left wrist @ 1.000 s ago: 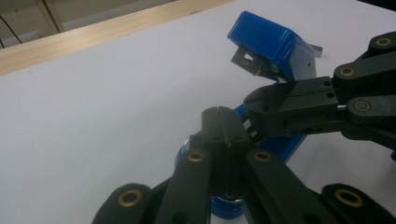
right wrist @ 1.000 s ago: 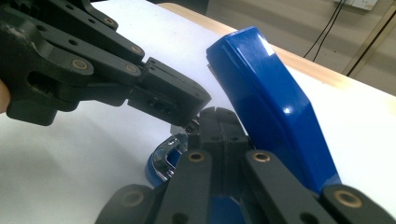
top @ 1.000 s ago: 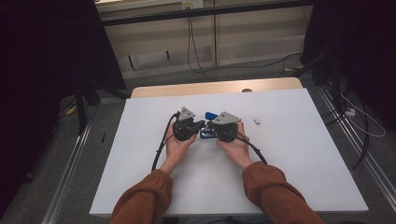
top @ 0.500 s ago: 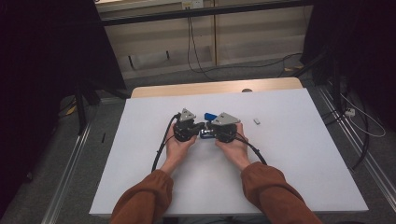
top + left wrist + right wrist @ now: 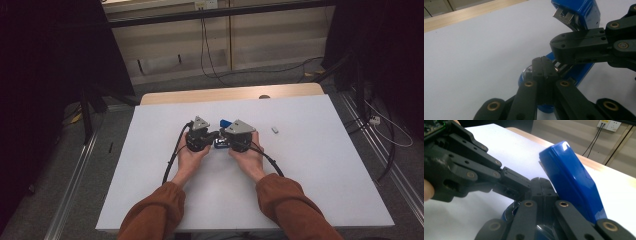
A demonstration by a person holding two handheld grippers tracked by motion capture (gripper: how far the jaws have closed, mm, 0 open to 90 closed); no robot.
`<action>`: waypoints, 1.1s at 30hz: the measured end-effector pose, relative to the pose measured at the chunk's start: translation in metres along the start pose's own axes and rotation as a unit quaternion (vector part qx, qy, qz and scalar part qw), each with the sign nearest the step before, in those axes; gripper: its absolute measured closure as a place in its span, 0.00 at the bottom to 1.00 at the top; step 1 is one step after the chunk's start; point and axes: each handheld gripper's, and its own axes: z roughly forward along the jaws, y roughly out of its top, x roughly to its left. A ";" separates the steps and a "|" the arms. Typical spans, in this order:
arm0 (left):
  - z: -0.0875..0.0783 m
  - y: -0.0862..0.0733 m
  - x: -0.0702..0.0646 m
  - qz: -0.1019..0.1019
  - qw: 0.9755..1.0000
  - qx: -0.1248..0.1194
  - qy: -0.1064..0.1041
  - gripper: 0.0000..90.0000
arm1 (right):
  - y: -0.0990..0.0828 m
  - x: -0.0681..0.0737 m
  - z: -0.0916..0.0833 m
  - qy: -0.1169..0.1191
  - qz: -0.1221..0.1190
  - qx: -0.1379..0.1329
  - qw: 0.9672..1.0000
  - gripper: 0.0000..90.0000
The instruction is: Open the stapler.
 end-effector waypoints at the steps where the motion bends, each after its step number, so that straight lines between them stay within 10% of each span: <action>1: 0.000 0.000 0.000 0.000 1.000 0.000 0.000 1.00 | 0.001 0.000 0.000 -0.001 0.000 0.000 1.000 1.00; 33: 0.000 0.000 0.001 0.007 1.000 -0.002 -0.005 1.00 | 0.009 -0.012 -0.013 -0.036 0.006 -0.013 0.999 1.00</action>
